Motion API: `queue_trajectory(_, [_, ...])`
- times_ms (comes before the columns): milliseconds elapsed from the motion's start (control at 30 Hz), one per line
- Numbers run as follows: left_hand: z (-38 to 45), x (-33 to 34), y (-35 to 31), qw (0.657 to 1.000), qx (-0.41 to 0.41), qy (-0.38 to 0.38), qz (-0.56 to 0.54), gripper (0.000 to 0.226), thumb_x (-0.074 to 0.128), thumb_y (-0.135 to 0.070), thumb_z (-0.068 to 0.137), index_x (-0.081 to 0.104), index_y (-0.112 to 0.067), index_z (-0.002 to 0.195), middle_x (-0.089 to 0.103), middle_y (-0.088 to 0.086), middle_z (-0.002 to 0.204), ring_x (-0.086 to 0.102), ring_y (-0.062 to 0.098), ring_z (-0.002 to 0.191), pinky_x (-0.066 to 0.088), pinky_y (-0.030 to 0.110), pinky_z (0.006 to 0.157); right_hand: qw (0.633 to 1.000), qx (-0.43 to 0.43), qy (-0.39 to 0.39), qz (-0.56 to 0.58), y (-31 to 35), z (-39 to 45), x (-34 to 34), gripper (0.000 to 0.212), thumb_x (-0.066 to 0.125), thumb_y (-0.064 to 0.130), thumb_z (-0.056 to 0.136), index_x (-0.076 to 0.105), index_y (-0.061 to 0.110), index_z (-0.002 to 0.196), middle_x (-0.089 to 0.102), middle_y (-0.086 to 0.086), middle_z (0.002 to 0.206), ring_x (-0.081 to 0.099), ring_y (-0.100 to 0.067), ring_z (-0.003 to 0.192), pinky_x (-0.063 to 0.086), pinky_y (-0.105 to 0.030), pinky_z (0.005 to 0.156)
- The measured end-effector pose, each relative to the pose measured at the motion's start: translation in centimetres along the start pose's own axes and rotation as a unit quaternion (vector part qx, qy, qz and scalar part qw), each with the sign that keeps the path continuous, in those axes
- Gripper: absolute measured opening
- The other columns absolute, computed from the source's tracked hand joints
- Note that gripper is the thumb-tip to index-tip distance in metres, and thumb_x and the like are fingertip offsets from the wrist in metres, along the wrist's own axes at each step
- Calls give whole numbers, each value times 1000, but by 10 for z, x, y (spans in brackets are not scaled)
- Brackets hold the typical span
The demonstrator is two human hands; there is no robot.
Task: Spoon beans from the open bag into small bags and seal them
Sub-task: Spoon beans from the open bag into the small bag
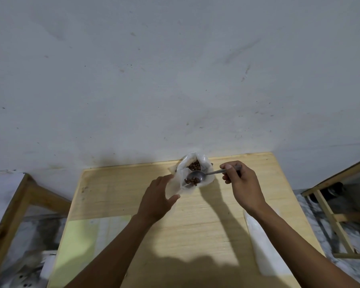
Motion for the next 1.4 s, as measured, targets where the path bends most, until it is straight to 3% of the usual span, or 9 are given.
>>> queue_trajectory(233, [-3,-6,7,1000,-13,-9,0,64,77,-33,78,49,-22,134,55,-2,129,50,19,115,45,32,90,999,-47,9,-1,8,-3,-7,21,48,13,101,67,18,93,69,9,89,61,-2,72,46,-10,69])
queue_trajectory(367, [-6,-8,15,1000,-26,-11,1,63,77,-31,78,49,-22,134,55,-2,129,50,18,116,43,30,91,999,-49,-9,1,5,3,-14,21,48,15,101,67,19,93,68,13,87,62,-6,75,48,-13,69])
queue_trajectory(600, [-4,-3,16,1000,-8,9,10,60,76,-34,77,52,-23,131,58,-3,129,54,19,116,44,35,97,998,-18,-62,-12,-33,25,-2,20,50,18,101,69,12,105,69,-1,93,64,0,73,45,-6,67])
queue_trajectory(733, [3,5,9,999,-1,31,12,62,75,-37,77,51,-24,133,56,-6,131,53,17,119,40,32,98,997,-12,-68,-41,-59,40,22,20,52,16,100,70,12,108,70,-6,98,66,-9,79,46,-8,67])
queue_trajectory(900, [12,14,2,999,-10,48,-14,64,76,-37,77,49,-23,134,57,-7,131,53,16,118,37,23,92,994,58,-93,1,-84,47,44,21,52,19,100,71,15,107,71,0,99,67,-16,90,53,-32,81])
queue_trajectory(1100, [15,23,0,998,-7,56,-28,65,77,-38,77,50,-21,134,57,-8,133,53,15,120,38,23,95,979,184,-56,73,-110,38,54,21,51,13,100,71,14,95,70,-8,90,63,-21,81,50,-35,78])
queue_trajectory(1200, [14,25,1,998,-5,55,-32,64,77,-38,77,51,-21,133,57,-8,132,54,14,119,38,22,95,960,251,-42,120,-117,40,49,21,52,7,97,73,8,95,69,-9,89,62,-20,79,49,-30,69])
queue_trajectory(1400, [6,19,7,999,-6,33,-41,61,78,-36,76,52,-25,131,60,-10,128,57,12,112,41,21,90,944,278,-67,167,-117,40,26,24,50,5,96,72,8,88,67,-11,83,60,-19,71,44,-27,61])
Point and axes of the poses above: each hand's wrist, its own z-axis towards the middle knuckle, its own x-axis out of the palm, y = z × x, the point moved 4 cm from there along z, towards the middle knuckle
